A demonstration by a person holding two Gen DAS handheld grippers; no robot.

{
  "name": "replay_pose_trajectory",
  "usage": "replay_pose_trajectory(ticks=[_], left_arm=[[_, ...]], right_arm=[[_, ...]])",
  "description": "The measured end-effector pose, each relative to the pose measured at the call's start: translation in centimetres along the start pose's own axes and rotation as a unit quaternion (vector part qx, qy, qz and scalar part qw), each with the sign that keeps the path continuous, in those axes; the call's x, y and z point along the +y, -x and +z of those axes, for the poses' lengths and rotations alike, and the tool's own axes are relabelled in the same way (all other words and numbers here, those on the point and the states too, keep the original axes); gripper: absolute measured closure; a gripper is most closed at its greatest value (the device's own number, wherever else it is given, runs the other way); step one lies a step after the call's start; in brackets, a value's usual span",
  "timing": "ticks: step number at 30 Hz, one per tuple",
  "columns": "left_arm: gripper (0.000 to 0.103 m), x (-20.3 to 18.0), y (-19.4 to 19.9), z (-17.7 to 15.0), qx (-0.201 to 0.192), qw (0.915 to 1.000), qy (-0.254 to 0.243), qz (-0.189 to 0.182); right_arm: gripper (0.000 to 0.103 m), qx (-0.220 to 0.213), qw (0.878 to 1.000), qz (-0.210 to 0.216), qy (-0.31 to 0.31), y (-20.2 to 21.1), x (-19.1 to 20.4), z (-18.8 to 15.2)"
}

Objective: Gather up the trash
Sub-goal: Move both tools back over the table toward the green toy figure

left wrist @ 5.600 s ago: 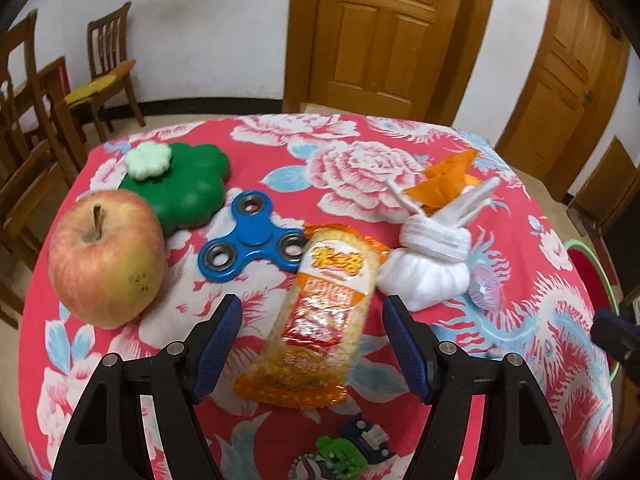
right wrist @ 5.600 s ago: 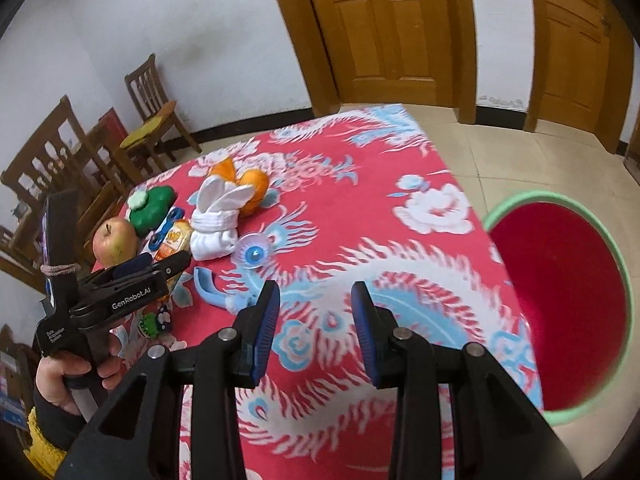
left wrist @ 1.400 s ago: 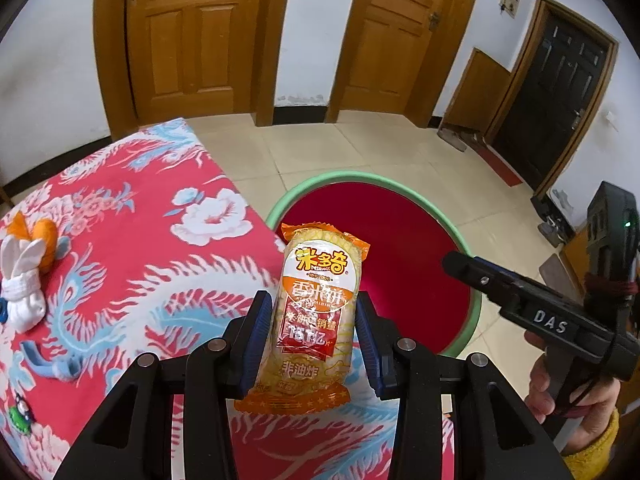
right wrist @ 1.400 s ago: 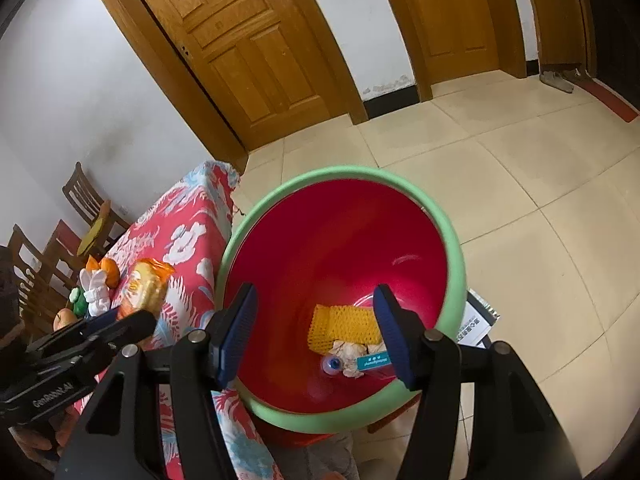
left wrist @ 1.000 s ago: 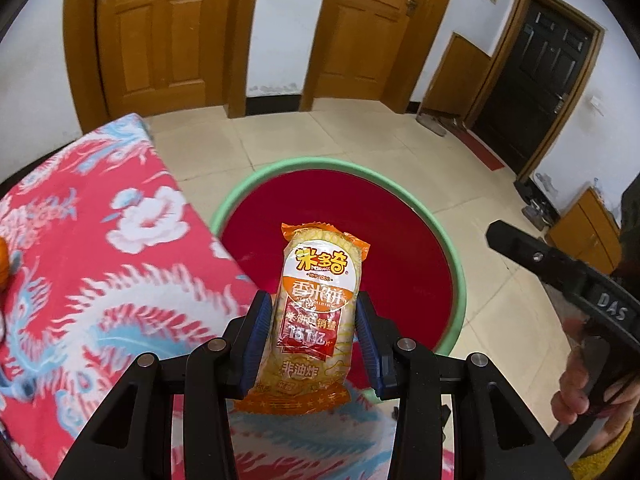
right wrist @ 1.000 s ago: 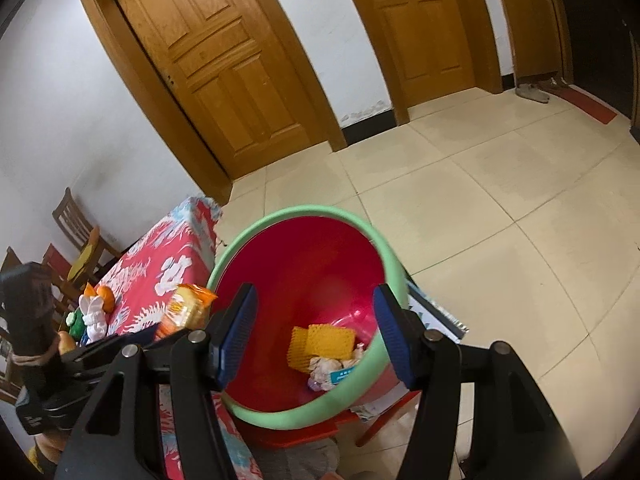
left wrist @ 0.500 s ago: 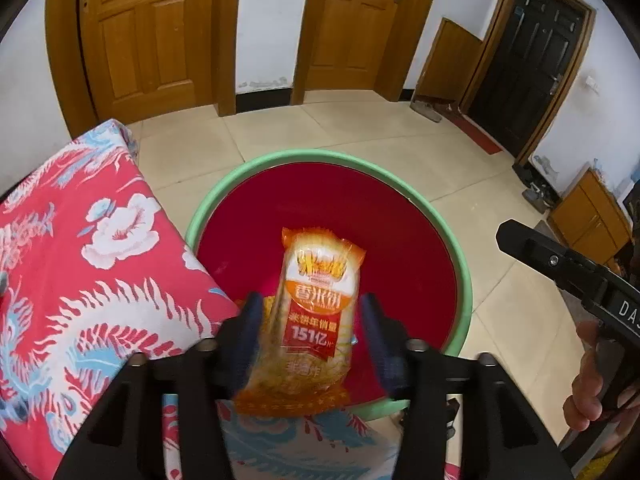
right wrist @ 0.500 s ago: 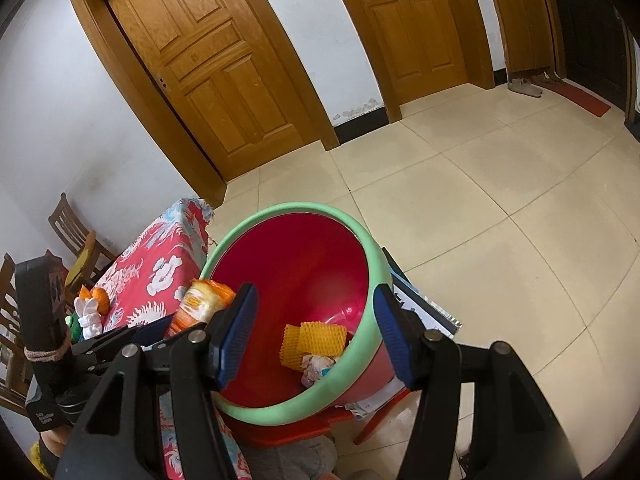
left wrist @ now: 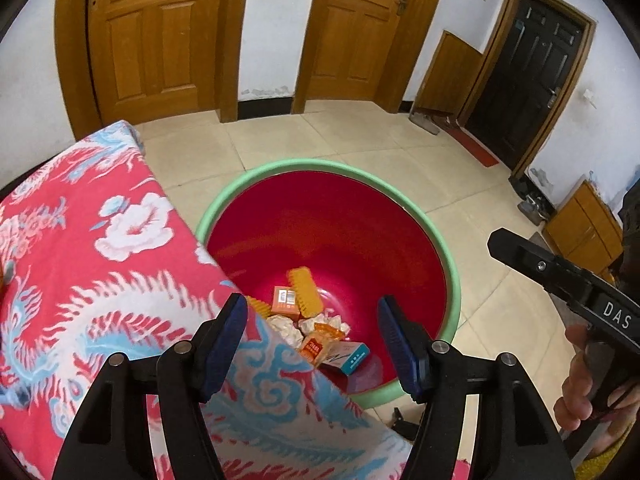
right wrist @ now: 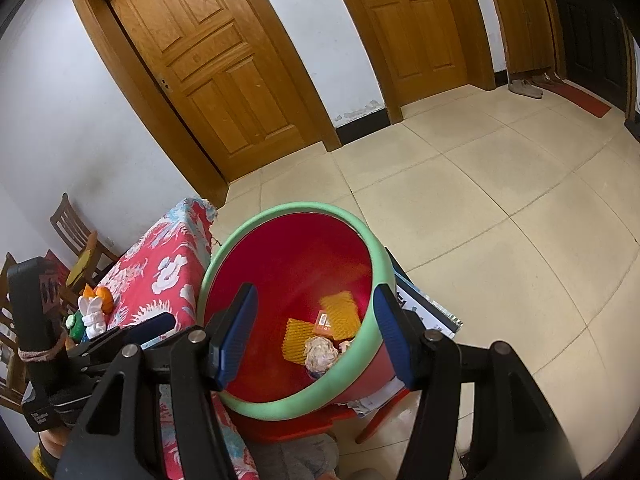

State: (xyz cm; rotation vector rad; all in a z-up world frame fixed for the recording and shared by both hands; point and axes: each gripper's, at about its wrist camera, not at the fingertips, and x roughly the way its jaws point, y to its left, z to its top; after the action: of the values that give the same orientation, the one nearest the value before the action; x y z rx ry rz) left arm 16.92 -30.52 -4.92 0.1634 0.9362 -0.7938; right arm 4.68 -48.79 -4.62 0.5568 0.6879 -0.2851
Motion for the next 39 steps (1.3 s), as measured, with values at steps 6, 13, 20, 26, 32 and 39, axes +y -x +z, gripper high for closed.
replay_pose_trajectory(ticks=[6, 13, 20, 26, 32, 39], left_arm=[[0.034, 1.6, 2.2, -0.6, -0.013, 0.9995, 0.023, 0.016], [0.034, 3.5, 4.9, -1.7, -0.029, 0.9978, 0.049, 0.034], [0.034, 5.8, 7.9, -3.3, -0.045, 0.9941, 0.076, 0.064], [0.034, 8.6, 10.3, -4.7, -0.058, 0.9891, 0.104, 0.087], [0.034, 11.7, 12.2, -6.4, -0.064, 0.9829, 0.127, 0.118], [0.034, 14.9, 13.8, -8.1, -0.062, 0.9765, 0.144, 0.148]], right_arm=[[0.042, 0.003, 1.000, 0.008, 0.008, 0.5, 1.1, -0.4], [0.042, 0.005, 0.999, 0.025, 0.026, 1.5, 3.2, -1.0], [0.042, 0.016, 0.998, 0.042, 0.045, 1.7, 5.7, -1.9], [0.042, 0.026, 0.996, 0.057, 0.062, 1.9, 7.8, -2.8], [0.042, 0.038, 0.995, 0.064, 0.073, 1.8, 9.4, -3.8], [0.042, 0.048, 0.993, 0.071, 0.087, 1.5, 11.4, -4.8]])
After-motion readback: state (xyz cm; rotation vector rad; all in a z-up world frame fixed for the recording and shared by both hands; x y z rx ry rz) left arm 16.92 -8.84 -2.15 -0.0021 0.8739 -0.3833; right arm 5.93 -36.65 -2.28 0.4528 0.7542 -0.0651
